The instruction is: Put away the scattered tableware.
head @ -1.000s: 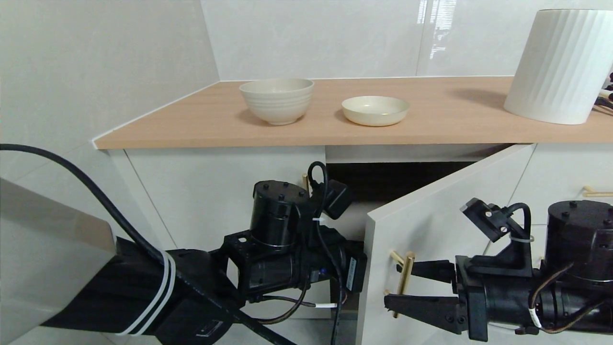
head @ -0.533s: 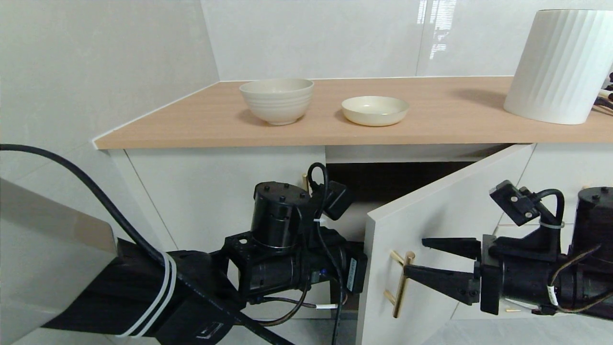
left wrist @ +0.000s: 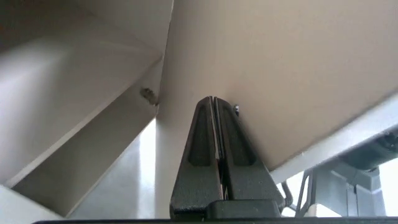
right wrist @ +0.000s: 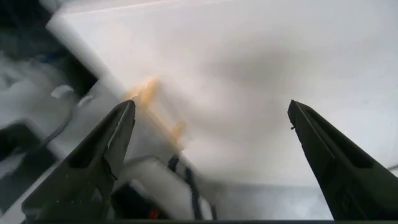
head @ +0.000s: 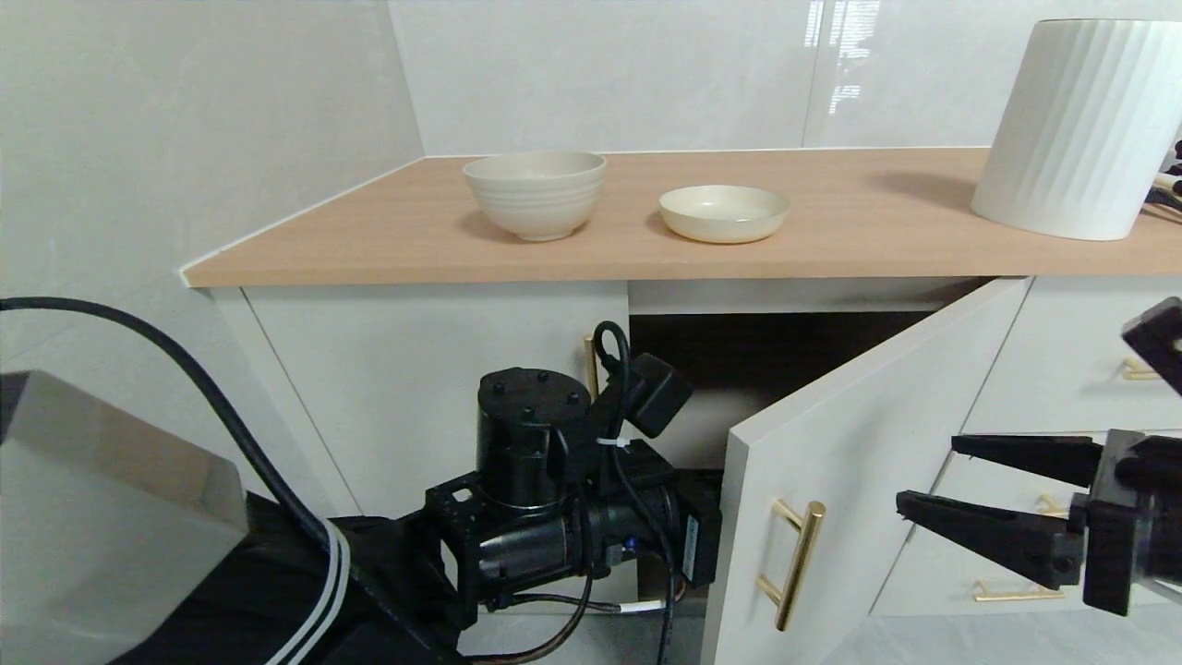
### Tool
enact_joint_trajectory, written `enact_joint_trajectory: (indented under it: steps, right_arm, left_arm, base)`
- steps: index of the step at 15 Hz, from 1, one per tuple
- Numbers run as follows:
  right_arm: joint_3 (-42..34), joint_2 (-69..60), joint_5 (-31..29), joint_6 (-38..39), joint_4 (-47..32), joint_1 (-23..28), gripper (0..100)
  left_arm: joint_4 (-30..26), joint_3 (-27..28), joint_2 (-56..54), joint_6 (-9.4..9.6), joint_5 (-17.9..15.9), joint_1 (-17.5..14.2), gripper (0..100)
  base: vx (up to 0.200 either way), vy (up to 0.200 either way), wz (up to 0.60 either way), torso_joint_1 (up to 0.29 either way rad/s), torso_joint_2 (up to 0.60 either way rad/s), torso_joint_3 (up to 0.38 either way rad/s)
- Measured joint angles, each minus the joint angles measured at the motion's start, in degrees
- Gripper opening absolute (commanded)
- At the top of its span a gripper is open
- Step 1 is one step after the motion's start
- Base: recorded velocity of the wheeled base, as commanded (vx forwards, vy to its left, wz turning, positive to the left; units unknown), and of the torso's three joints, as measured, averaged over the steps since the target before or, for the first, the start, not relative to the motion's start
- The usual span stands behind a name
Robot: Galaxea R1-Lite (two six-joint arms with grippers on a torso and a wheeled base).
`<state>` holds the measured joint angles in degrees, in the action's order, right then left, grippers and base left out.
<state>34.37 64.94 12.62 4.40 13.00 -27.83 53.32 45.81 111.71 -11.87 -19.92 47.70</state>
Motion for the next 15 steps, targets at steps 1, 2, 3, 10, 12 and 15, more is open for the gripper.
enact_joint_trajectory:
  steps: [1, 2, 3, 10, 12, 15]
  right_arm:
    - [0.0, -1.7, 0.1, 0.1, -0.2, 0.0, 100]
    - [-0.2, -2.9, 0.2, 0.1, -0.4, 0.0, 100]
    - [-0.4, -3.7, 0.2, 0.1, -0.3, 0.0, 100]
    - [-1.0, -7.6, 0.3, 0.2, -1.6, 0.0, 100]
    - [-0.9, -8.2, 0.3, 0.2, -1.6, 0.0, 100]
    - [-0.9, -8.2, 0.3, 0.2, -1.7, 0.0, 100]
  left_arm:
    - [-0.1, -0.3, 0.2, -0.05, 0.0, 0.4, 0]
    - [0.0, -0.4, 0.3, -0.09, -0.2, 0.7, 0]
    - [-0.1, -0.4, 0.3, -0.33, -0.2, 0.7, 0]
    - [-0.3, 0.3, 0.1, -3.06, 0.2, 1.4, 0]
    - [-0.6, 0.4, 0.1, -3.25, 0.2, 1.5, 0]
    - [-1.5, 0.9, 0.2, -4.08, 0.5, 1.5, 0]
  base:
    - [0.000, 0.000, 0.00, 0.000, 0.00, 0.000]
    - [0.000, 0.000, 0.00, 0.000, 0.00, 0.000]
    - [0.000, 0.000, 0.00, 0.000, 0.00, 0.000]
    - [0.000, 0.000, 0.00, 0.000, 0.00, 0.000]
    - [-0.100, 0.000, 0.00, -0.001, 0.00, 0.001]
    - [-0.200, 0.000, 0.00, 0.002, 0.00, -0.002]
